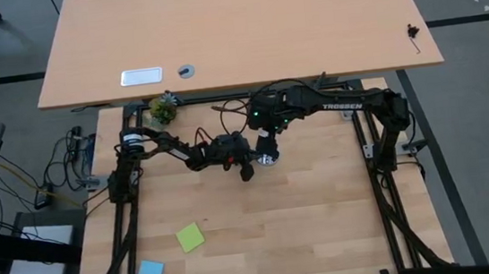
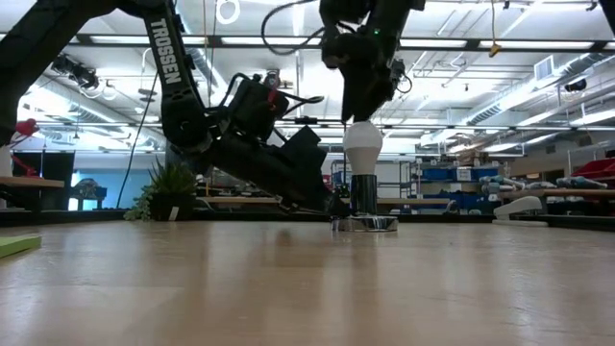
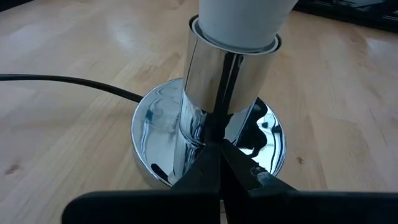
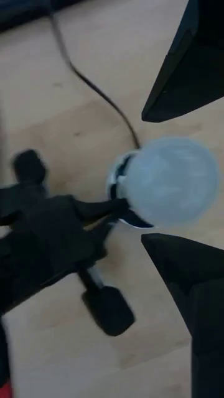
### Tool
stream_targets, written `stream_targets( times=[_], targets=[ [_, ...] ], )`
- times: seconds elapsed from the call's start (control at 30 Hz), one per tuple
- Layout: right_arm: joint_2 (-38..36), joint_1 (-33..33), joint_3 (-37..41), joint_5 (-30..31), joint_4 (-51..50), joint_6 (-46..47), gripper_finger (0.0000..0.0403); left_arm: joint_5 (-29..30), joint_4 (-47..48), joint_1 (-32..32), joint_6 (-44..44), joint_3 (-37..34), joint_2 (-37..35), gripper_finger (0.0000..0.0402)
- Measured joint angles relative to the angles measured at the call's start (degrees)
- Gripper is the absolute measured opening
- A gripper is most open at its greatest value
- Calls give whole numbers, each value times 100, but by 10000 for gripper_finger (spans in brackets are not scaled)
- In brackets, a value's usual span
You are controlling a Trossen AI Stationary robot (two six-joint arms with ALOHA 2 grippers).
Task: Screw lightbulb
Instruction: Remove the lightbulb from the lamp
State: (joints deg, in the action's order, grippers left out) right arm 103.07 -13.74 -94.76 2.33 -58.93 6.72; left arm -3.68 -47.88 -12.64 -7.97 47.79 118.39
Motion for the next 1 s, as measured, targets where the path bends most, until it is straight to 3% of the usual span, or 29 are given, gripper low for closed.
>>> stream_targets(
  times=[0.23,0.57,0.67,0.87,1.0],
  targets=[
    [144,-108,4,-74,-235,950,312,0,-27,0,-2,-7,5,0],
    [281,-165,33,-162,-331,1137,311,0,-33,2,-4,-7,7,0],
    [286,-163,33,-193,-295,668,308,-5,-28,2,-4,-7,7,0],
    [286,-94,35,-211,-180,-1906,291,-63,-31,1,-4,-7,9,0],
    [288,-17,36,-202,8,-2721,278,-74,-23,0,-4,-7,9,0]
  ],
)
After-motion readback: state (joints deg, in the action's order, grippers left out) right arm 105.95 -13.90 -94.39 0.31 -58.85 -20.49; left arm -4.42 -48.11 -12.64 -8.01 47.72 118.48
